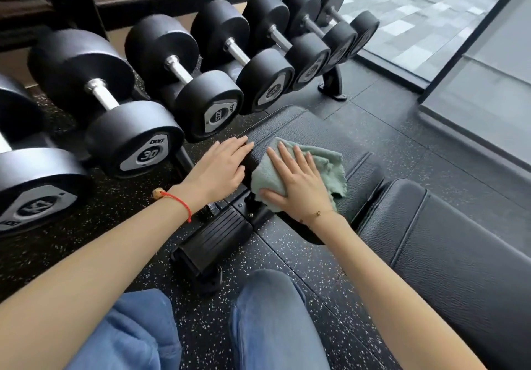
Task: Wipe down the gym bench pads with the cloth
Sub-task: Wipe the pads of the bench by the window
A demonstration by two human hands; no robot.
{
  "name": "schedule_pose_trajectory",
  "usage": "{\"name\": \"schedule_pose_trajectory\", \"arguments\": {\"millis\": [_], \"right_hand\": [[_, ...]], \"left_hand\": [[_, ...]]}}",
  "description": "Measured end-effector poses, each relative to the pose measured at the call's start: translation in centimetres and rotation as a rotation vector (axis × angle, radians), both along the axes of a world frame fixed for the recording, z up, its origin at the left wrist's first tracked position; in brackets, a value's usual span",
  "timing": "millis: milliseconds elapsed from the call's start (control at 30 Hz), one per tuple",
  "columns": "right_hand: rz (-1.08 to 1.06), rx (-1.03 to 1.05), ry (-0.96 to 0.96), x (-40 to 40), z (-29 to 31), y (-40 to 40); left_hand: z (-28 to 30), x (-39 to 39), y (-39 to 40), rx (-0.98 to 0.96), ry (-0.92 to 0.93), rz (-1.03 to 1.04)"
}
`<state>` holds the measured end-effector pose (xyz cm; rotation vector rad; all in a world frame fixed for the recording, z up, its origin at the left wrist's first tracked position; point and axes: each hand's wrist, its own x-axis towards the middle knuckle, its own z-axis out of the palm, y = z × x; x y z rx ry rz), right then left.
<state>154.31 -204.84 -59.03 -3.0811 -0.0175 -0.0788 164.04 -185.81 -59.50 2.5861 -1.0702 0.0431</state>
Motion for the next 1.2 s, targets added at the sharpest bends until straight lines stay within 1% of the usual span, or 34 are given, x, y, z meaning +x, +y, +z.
{"name": "schedule_pose_trajectory", "arguments": {"millis": [67,133,200,267,333,400,467,500,600,633,667,733,833,900,933,1000,1100,1167,1200], "right_hand": [[0.03,0.029,-0.027,-1.5,0.0,-0.5],[0.039,0.055,-0.067,-5.0,-0.5,-1.7],[-0.046,0.123,-0.069,-7.3,-0.3,-3.7],[-0.177,0.178,-0.039,-5.7,0.0,-6.5],[-0.287,0.151,-0.024,-1.3,0.4,-9.3],[-0.342,0.129,0.016,3.0,0.8,-10.4],[-0.289,0.133,0.044,5.2,1.0,-9.2],[-0.215,0.135,0.046,5.0,1.1,-7.8],[0.11,0.136,0.013,0.4,0.9,-4.5],[0.19,0.158,0.012,-1.3,0.8,-4.2],[0.226,0.176,0.02,-2.1,0.6,-4.6],[0.188,0.188,0.032,-0.5,0.8,-6.2],[-0.051,0.163,0.021,6.6,1.0,-7.6],[-0.136,0.15,0.028,10.9,1.0,-6.3],[-0.125,0.146,0.026,12.1,1.0,-5.1],[0.002,0.145,0.024,11.8,0.9,-2.5],[0.245,0.203,0.008,6.9,0.6,-1.4],[0.292,0.204,0.018,5.5,0.5,-3.3],[0.256,0.183,0.012,6.3,0.7,-4.6]], "left_hand": [[-0.1,-0.1,-0.4,0.005,0.0,0.012],[-0.2,-0.2,-0.6,0.005,0.003,0.018],[-0.2,-0.1,-0.6,0.018,0.008,0.008],[-0.1,-0.2,-0.4,0.039,0.019,-0.001],[0.0,-0.2,-0.3,0.053,0.023,-0.008],[0.1,-0.3,-0.4,0.068,0.023,-0.01],[0.1,-0.4,-0.4,0.084,0.011,-0.007],[0.1,-0.5,-0.4,0.088,0.003,-0.003],[0.3,-0.6,-0.6,0.079,0.003,0.011],[0.4,-0.6,-0.6,0.069,0.009,0.018],[0.4,-0.5,-0.5,0.056,0.01,0.026],[0.5,-0.4,-0.2,0.043,0.017,0.031],[0.4,-0.5,0.3,0.052,0.024,0.018],[0.4,-0.7,0.6,0.048,0.044,0.005],[0.4,-0.7,0.6,0.04,0.053,-0.002],[0.3,-0.6,0.9,0.031,0.067,-0.015],[0.0,-0.3,1.2,0.04,0.071,-0.033],[-0.2,-0.1,1.4,0.05,0.062,-0.036],[-0.2,-0.1,1.4,0.049,0.064,-0.036]]}}
